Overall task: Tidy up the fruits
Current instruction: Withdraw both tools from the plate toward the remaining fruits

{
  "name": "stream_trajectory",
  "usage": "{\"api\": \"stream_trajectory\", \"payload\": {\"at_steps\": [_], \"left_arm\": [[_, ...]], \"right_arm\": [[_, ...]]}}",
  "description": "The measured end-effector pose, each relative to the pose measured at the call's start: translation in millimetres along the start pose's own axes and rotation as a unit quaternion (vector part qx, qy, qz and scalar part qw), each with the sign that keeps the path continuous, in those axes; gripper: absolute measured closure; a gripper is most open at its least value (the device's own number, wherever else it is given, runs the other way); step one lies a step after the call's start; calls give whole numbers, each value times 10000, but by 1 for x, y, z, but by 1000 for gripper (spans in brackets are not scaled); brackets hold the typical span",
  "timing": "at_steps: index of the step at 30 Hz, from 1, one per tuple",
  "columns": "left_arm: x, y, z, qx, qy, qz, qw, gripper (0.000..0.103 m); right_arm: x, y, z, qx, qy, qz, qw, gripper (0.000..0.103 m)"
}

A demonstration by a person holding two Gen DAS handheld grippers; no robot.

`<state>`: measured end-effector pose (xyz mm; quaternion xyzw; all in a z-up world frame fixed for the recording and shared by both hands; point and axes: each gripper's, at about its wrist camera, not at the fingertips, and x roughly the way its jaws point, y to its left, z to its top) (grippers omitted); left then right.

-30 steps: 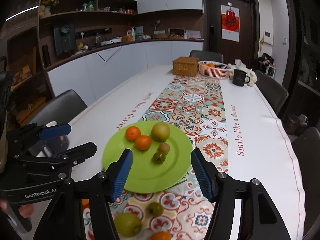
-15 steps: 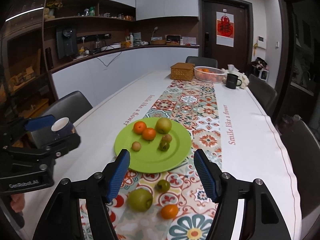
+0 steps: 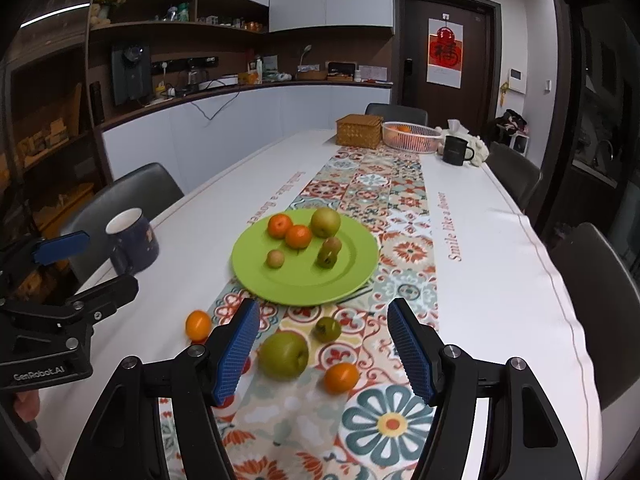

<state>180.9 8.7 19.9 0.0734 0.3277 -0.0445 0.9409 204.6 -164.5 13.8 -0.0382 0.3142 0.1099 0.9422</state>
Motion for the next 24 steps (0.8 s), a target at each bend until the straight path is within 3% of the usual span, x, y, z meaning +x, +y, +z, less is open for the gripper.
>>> {"api": "stream_trajectory", "payload": {"at_steps": [8,24], "left_arm": [[18,8,-19,72,282,-46,9996,18],[89,8,-39,432,889,-456,9941,18]], "right_arm": [[19,14,-20,21,423,163,9990,36],[73,33,-38,-406,1054,35,9936,36]]}}
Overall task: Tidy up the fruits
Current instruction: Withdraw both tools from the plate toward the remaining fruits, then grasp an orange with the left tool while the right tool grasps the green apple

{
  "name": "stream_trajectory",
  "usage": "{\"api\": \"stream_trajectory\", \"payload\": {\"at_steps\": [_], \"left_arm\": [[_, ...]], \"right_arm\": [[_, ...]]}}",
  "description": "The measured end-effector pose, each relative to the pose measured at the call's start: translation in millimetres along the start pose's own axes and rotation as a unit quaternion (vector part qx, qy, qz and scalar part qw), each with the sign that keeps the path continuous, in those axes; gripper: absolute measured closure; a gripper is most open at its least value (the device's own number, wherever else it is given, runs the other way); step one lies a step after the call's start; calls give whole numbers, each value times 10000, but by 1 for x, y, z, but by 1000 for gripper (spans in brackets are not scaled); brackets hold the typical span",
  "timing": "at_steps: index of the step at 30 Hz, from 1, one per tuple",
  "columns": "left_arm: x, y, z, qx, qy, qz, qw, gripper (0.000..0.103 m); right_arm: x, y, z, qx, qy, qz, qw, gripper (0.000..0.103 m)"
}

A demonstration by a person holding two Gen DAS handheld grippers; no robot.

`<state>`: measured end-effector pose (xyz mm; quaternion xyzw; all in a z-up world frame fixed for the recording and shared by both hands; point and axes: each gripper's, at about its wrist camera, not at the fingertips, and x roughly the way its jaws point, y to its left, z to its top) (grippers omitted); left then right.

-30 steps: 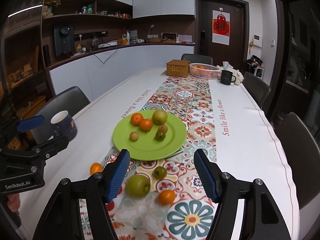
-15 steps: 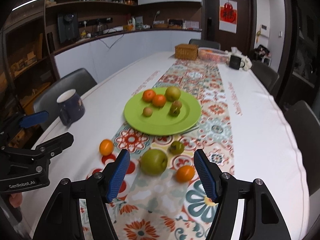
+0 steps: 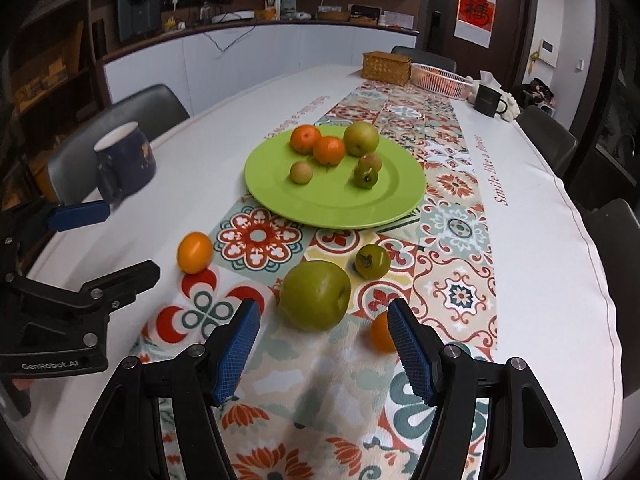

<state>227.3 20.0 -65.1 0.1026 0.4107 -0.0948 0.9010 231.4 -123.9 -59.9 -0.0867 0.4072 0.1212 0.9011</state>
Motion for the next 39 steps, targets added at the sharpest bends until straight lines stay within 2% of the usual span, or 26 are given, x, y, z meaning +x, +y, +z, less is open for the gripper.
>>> {"api": "stream_trajectory", "payload": {"at_steps": [3,9,14,19,23,29,39], "left_arm": [[13,-1,1,20,117,-15,9999,18],[34,0,6,-46,327,-59,9994,27],[45,1,6,-179,500,-160,9985,40],[53,-2,7,-216,614,-242,9976,54],[57,-3,8,-287,675,-315,9968,70],[56,-5,9,-326,680,-311,9967,70],[32,-7,13,-387,454,-313,9977,70]], "right_arm": [[8,3,2,-117,58,-40,9999,36],[24,10,7,-329,220,-76,9992,36],[36,13,9,-423,319,-105,9985,37],[45,13,7,-406,428,-71,9982,49],[46,13,7,-411,398,-106,9983,52],[45,12,8,-366,369,-88,9986,52],[28,9,9,-258,163,45,9995,52]]}}
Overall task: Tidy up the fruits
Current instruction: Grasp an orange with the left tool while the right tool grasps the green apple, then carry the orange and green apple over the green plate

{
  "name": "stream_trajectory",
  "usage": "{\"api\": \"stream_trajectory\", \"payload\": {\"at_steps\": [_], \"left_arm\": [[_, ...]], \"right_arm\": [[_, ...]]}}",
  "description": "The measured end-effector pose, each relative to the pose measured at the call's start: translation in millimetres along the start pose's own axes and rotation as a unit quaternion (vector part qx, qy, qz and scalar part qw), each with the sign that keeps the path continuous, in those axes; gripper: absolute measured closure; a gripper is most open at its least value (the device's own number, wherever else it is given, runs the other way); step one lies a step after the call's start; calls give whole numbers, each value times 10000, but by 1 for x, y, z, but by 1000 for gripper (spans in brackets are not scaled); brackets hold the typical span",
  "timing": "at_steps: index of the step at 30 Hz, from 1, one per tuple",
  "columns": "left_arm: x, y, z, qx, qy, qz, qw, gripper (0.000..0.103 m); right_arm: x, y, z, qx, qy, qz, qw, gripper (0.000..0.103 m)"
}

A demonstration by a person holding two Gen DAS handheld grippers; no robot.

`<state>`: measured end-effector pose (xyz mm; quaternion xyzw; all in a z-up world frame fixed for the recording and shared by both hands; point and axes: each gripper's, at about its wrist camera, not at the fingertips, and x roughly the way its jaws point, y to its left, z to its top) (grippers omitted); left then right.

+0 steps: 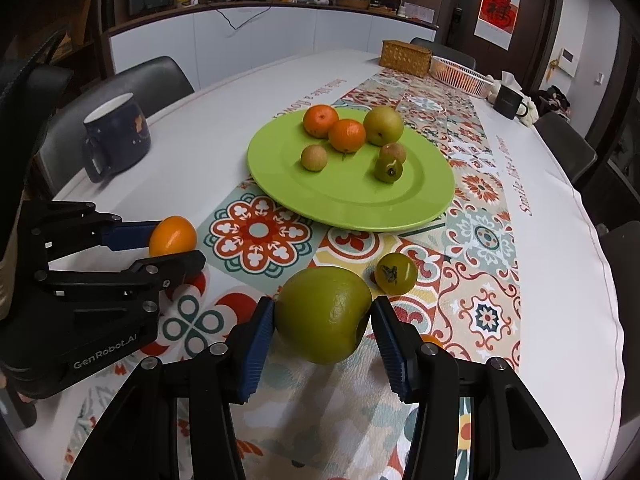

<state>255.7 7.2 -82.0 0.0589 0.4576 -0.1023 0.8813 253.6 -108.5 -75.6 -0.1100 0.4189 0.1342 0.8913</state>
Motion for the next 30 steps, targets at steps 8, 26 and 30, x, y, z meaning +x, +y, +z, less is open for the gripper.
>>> {"api": "stream_trajectory", "payload": {"at_steps": [8,26,30], "left_arm": [[-27,-4,0,-92,-272,25,9996,70],[-88,-15,26,-138,-967,94,9952,70],[-95,-15,36,-138,-1088,113,9939,70]], "right_arm": [[-24,-3,1,86,-241,64,9997,52],[-86,-21,19,321,-1024,87,9942,52],[-91,-29,28,391,-1129,70,9928,52]]}}
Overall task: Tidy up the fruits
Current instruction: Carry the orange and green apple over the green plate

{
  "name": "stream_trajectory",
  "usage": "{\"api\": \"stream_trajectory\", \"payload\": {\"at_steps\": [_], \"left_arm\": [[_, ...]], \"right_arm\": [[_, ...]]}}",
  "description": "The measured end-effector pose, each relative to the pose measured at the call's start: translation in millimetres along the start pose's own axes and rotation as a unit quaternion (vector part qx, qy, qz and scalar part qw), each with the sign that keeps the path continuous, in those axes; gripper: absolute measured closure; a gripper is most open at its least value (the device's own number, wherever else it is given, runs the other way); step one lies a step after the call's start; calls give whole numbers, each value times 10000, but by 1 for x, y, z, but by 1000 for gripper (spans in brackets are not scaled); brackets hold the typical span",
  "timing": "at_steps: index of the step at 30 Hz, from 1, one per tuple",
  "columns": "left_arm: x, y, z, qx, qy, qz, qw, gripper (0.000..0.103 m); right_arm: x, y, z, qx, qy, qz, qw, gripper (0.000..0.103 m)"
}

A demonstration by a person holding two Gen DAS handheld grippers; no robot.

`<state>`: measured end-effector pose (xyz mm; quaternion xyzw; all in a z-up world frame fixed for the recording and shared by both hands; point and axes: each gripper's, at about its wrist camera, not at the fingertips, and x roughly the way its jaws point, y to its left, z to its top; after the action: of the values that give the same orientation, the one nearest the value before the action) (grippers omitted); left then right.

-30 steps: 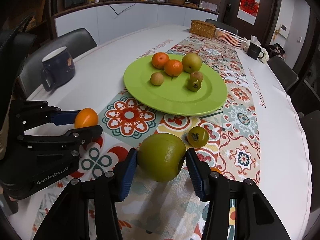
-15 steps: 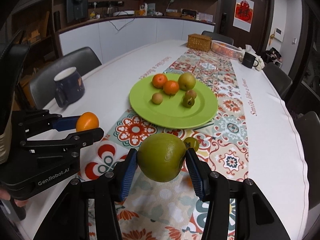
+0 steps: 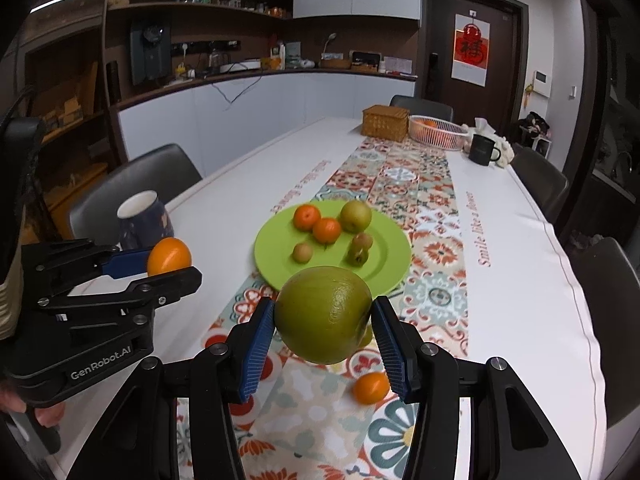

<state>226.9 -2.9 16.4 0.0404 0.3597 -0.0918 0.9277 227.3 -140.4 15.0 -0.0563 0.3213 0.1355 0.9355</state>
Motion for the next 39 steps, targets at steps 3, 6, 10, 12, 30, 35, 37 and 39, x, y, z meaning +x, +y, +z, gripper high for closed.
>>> {"api": "stream_trajectory", "payload": {"at_steps": [3,6,10,12,30,35,37,39], "left_arm": [[-3,-1,9,21,-93,11,10000,70],[-2,-2,21,21,-157,30,9999,70],[0,-1,36,-5,-227,41,9997,70],[0,0,42,-7,-266,37,9996,70],[72,16,84,2,139,-9,9999,70],[102,22,87,-27,334,36,9994,70],[114,23,88,-42,401,44,9992,70],[126,25,88,-46,479,31,9988,70]], "right_arm": [[0,-5,8,31,-62,-26,10000,52],[2,-11,17,89,-112,-44,9999,52],[4,-20,30,177,-161,-75,9997,52],[5,-22,36,177,-183,-92,9996,52],[72,-46,77,192,202,-39,9996,52],[101,-54,78,186,452,-99,9988,52],[111,-56,77,178,551,-134,9982,52],[122,-57,74,177,670,-121,9975,52]]}}
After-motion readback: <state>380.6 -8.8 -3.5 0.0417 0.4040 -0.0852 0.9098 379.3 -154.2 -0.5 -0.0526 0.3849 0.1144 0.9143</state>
